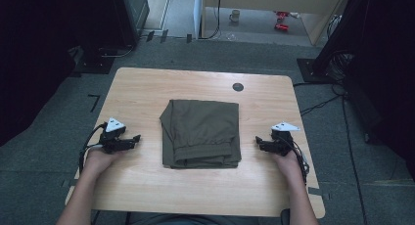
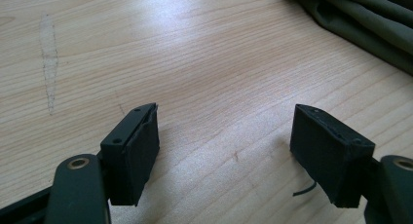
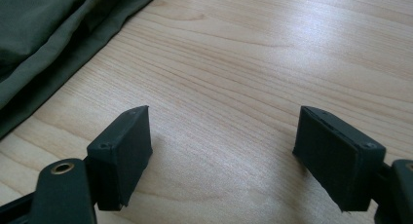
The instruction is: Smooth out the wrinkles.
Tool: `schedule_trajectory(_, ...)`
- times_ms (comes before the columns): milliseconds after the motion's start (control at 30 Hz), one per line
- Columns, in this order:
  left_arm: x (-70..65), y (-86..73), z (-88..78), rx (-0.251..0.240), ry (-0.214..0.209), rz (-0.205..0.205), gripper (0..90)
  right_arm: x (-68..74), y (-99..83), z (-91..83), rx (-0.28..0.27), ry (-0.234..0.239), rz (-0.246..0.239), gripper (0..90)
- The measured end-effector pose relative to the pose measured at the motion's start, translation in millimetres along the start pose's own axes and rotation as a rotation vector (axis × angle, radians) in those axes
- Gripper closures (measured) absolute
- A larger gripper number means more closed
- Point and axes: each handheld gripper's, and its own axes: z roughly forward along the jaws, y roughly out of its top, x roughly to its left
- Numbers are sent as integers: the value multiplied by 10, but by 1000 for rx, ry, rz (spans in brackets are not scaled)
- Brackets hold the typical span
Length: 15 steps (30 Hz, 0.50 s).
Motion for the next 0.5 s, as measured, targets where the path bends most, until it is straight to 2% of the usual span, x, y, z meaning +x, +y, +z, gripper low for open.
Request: schedule_trajectory(500, -5, -1, 0, 1, 7, -7, 259, 25, 7, 11, 6, -6, 7, 173)
